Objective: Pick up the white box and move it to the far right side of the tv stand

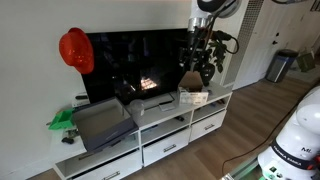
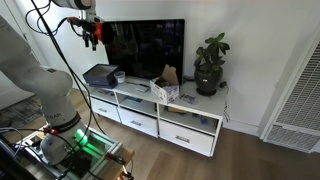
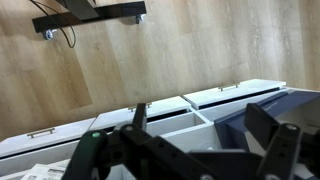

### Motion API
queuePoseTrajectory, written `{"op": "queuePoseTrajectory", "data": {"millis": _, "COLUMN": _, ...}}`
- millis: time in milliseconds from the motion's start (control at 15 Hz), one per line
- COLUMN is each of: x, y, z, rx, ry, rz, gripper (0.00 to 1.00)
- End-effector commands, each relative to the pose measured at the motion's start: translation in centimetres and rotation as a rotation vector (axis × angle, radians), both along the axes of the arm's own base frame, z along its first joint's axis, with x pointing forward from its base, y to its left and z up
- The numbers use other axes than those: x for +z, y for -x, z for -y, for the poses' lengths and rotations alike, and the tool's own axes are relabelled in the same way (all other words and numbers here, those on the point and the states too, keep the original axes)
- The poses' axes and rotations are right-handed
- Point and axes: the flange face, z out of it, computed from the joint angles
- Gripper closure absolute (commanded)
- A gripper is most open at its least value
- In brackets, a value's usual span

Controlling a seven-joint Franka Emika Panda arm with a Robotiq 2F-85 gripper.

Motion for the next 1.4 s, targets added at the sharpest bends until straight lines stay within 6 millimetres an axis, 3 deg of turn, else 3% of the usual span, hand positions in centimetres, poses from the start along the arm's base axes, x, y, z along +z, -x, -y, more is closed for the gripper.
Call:
{"op": "queuePoseTrajectory", "data": {"millis": 0, "x": 0.0, "y": 0.0, "z": 0.0, "rx": 0.000, "ry": 0.000, "rz": -0.001, "gripper": 0.00}}
{"op": "queuePoseTrajectory", "data": {"millis": 133, "x": 0.0, "y": 0.0, "z": 0.0, "rx": 0.000, "ry": 0.000, "rz": -0.001, "gripper": 0.00}}
{"op": "queuePoseTrajectory", "data": {"millis": 333, "x": -1.1, "y": -0.6, "z": 1.7, "rx": -0.031, "ry": 0.016, "rz": -0.003, "gripper": 0.00}}
{"op": "queuePoseTrajectory", "data": {"millis": 800, "x": -5.3, "y": -2.5, "z": 10.6, "rx": -0.157, "ry": 0.123, "rz": -0.019, "gripper": 0.00}}
{"op": "queuePoseTrajectory", "data": {"millis": 1333, "x": -8.2, "y": -8.6, "z": 17.5, "rx": -0.168, "ry": 0.258, "rz": 0.113, "gripper": 0.00}}
